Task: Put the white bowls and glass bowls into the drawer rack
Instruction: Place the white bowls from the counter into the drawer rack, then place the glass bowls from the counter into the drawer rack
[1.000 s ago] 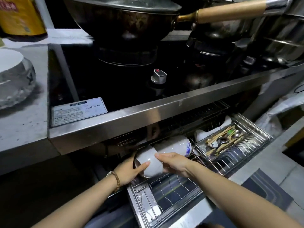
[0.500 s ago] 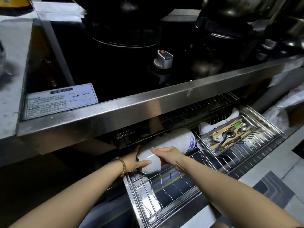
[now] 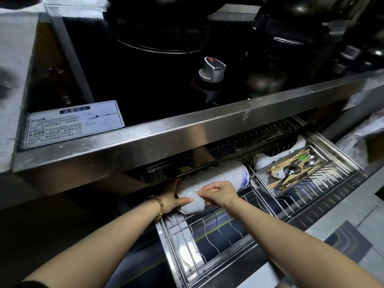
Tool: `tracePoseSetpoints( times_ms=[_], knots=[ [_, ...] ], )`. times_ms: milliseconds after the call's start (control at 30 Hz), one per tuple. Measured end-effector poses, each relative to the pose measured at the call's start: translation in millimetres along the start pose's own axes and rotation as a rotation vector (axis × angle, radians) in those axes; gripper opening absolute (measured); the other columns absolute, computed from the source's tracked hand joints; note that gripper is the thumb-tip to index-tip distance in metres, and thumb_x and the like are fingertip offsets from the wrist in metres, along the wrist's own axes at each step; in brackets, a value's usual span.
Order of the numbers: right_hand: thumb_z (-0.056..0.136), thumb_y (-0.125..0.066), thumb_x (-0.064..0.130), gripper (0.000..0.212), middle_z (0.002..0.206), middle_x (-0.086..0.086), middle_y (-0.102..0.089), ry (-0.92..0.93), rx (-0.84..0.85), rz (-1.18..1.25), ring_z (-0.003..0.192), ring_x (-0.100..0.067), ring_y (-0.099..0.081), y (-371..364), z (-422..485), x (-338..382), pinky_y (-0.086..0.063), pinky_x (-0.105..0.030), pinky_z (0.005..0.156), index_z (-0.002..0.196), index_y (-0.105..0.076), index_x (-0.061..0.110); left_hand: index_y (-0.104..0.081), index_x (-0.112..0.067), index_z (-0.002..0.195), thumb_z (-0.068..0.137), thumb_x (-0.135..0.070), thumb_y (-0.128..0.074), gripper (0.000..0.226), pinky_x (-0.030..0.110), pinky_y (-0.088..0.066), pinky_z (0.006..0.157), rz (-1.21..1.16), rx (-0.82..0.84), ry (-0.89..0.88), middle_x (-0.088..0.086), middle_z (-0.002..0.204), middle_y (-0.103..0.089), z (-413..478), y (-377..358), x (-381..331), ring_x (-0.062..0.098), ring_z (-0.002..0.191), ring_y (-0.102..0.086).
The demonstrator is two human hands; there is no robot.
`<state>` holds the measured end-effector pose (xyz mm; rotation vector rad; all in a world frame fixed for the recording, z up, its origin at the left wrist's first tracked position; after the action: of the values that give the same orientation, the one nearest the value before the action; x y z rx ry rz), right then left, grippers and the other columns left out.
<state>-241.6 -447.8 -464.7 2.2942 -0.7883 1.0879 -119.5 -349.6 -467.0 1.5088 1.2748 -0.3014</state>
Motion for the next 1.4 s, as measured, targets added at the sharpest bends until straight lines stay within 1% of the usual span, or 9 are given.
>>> tracePoseSetpoints(
  times_ms=[100, 300, 467, 533, 667, 767, 933, 1200, 1400],
  knots=[
    [0.072, -0.076, -0.004, 0.011, 0.043, -0.002, -0.061, 0.013, -0.037, -0.028, 0.033, -0.008, -0.055, 3.7, -1.9, 2.5, -0.049, -0.017, 0.04, 0.067, -0.067, 0.0, -0.029, -0.009, 0.142, 0.079, -0.034, -0.071, 0.08, 0.008, -0.026, 0.08, 0.027, -0.022, -0.004, 0.009, 0.141, -0.044, -1.8, 1.7, -2.1, 0.02, 0.126, -0.044],
    [0.073, -0.075, -0.002, 0.011, 0.061, -0.009, -0.062, 0.03, -0.043, -0.021, 0.053, -0.014, -0.058, 13.7, -10.8, 7.9, -0.053, -0.021, 0.058, 0.069, -0.067, 0.004, -0.035, -0.01, 0.138, 0.083, -0.041, -0.064, 0.07, 0.031, -0.041, 0.102, -0.006, -0.057, 0.038, 0.01, 0.136, -0.048, -7.3, 5.7, -6.8, 0.024, 0.121, -0.05],
    [0.081, -0.07, 0.003, 0.026, 0.075, -0.01, -0.063, 0.028, -0.026, 0.012, 0.052, -0.008, -0.059, 11.4, -31.8, 18.9, -0.048, -0.017, 0.051, 0.106, -0.064, 0.003, -0.038, -0.009, 0.134, 0.088, -0.043, -0.056, 0.061, 0.015, -0.038, 0.076, 0.005, -0.048, 0.058, 0.012, 0.126, -0.058, -23.1, 10.2, -17.5, 0.022, 0.112, -0.057],
    [0.083, -0.068, 0.003, 0.027, 0.078, -0.012, -0.064, 0.058, 0.005, 0.006, 0.054, -0.008, -0.062, 11.2, -46.7, 30.0, -0.047, -0.014, 0.047, 0.109, -0.063, 0.002, -0.035, -0.008, 0.137, 0.09, -0.043, -0.054, 0.062, 0.012, -0.032, 0.079, 0.008, -0.034, 0.028, 0.009, 0.13, -0.056, -37.9, 16.3, -23.6, 0.018, 0.115, -0.054],
    [0.085, -0.065, 0.004, 0.032, 0.093, -0.012, -0.064, 0.125, 0.06, 0.03, 0.086, -0.023, -0.064, 17.5, -83.7, 49.0, -0.053, -0.026, 0.078, 0.116, -0.06, 0.0, -0.042, -0.004, 0.133, 0.088, -0.03, -0.06, 0.055, 0.015, -0.039, 0.09, -0.095, -0.042, -0.031, 0.003, 0.117, -0.057, -81.2, 39.1, -34.7, 0.012, 0.105, -0.055],
    [0.084, -0.068, 0.01, 0.029, 0.09, -0.005, -0.068, 0.21, 0.09, -0.01, 0.083, -0.014, -0.066, 19.8, -121.2, 72.3, -0.052, -0.022, 0.075, 0.112, -0.063, 0.009, -0.047, -0.007, 0.128, 0.087, -0.025, -0.062, 0.047, 0.028, -0.049, 0.088, -0.111, -0.039, -0.081, 0.01, 0.117, -0.061, -119.9, 64.1, -48.9, 0.015, 0.092, -0.058],
    [0.08, -0.072, 0.021, 0.026, 0.097, -0.002, -0.076, 0.381, 0.17, -0.14, 0.09, -0.012, -0.072, 4.2, -199.5, 129.7, -0.053, -0.016, 0.066, 0.106, -0.068, 0.02, -0.057, -0.018, 0.119, 0.088, -0.025, -0.061, 0.032, 0.018, -0.048, 0.086, -0.065, -0.083, -0.275, 0.002, 0.11, -0.067, -199.9, 111.9, -86.6, 0.014, 0.097, -0.063],
    [0.08, -0.072, 0.015, 0.025, 0.091, 0.003, -0.074, 0.672, 0.278, -0.262, 0.086, -0.005, -0.067, -62.0, -285.2, 227.7, -0.053, -0.02, 0.074, 0.105, -0.069, 0.017, -0.058, -0.034, 0.115, 0.08, -0.044, -0.061, 0.037, 0.023, -0.048, 0.095, 0.009, -0.285, -0.485, -0.012, 0.109, -0.068, -311.8, 214.6, -124.7, 0.0, 0.103, -0.062],
    [0.08, -0.072, 0.013, 0.024, 0.107, -0.006, -0.073, 0.883, 0.305, -0.303, 0.091, -0.008, -0.066, -120.8, -308.8, 285.3, -0.053, -0.019, 0.074, 0.104, -0.069, 0.015, -0.061, -0.033, 0.109, 0.086, -0.025, -0.062, 0.024, 0.013, -0.049, 0.085, 0.01, -0.579, -0.615, -0.009, 0.102, -0.069, -368.5, 301.8, -146.6, 0.0, 0.097, -0.063]
  ],
)
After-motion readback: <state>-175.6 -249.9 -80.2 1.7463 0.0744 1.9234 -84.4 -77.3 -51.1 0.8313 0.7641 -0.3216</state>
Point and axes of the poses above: each hand's wrist, its own z-axis towards the middle knuckle, its own y-axis out of the back of the hand, x = y × z, the point moved 9 cm from there along z, towards the middle knuckle
